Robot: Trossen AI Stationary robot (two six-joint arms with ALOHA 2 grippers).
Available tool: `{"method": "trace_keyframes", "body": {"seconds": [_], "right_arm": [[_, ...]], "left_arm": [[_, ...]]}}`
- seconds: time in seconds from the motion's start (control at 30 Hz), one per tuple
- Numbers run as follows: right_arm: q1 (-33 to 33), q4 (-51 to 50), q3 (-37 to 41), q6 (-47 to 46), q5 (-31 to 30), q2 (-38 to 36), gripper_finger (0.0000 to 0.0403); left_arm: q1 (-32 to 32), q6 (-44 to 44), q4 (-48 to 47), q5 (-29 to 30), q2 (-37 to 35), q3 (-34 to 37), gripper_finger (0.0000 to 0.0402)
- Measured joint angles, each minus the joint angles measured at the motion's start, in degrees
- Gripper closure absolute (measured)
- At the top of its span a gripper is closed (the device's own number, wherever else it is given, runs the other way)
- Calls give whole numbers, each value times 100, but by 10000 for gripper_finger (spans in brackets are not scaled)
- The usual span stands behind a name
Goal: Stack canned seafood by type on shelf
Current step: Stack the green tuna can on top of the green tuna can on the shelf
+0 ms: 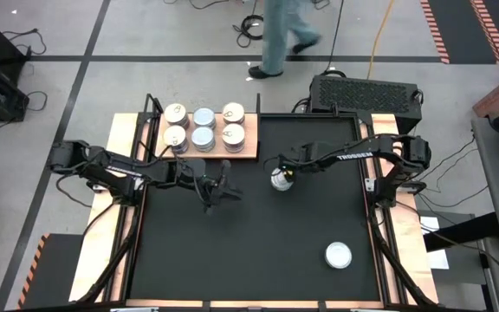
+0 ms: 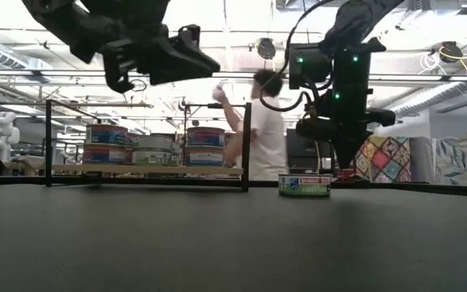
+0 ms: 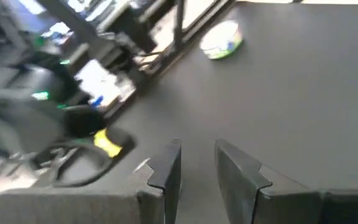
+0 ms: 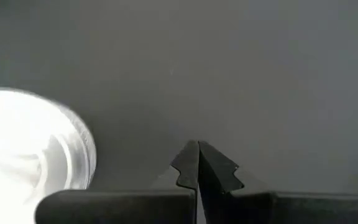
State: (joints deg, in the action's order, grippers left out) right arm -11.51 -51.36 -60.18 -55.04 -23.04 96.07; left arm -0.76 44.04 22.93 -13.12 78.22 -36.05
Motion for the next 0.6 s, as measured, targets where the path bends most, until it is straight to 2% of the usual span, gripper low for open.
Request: {"method": "trace_keyframes", "body": {"seconds": [0.17,0.37,0.6], "right_arm": [[4,287,83,209,-67,1,403],[178,1266,157,569,147,4,403],[748,1701,157,727,381,4,403]], "left_arm": [[-135,70,533,-551,655,-2,302],[-135,415,1321,-450,1426,4,302],[-171,748,1522,-382,1659,0,302]]}}
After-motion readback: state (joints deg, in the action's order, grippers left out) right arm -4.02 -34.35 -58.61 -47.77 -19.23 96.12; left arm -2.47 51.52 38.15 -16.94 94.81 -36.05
